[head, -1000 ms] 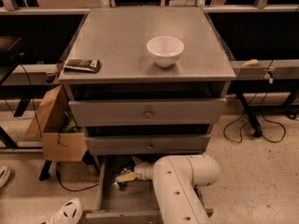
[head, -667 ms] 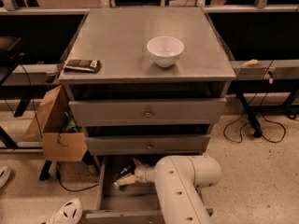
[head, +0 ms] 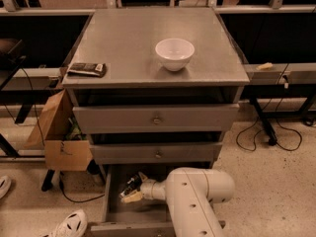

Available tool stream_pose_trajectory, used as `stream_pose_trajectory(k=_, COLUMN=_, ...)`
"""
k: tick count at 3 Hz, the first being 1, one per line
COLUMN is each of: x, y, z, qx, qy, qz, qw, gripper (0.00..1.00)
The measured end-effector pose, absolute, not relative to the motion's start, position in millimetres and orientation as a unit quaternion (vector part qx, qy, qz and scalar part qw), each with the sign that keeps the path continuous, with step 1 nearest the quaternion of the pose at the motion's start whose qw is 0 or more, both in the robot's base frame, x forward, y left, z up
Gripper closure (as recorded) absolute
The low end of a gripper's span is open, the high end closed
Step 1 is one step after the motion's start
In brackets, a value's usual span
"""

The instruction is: Pick redbull can from bottom drawer and place on counter

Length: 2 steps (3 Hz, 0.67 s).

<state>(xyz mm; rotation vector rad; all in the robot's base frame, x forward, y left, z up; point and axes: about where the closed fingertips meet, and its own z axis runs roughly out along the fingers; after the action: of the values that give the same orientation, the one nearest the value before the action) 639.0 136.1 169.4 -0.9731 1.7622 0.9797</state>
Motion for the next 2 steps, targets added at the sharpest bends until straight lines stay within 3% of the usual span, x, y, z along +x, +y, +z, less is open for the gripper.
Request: stream_pose_trajectory(k=2, x=648.9, y=153.6, z=166.4, qx=-0.407, qy=0.696, qz=0.361, qw=0.469, gripper=0.00)
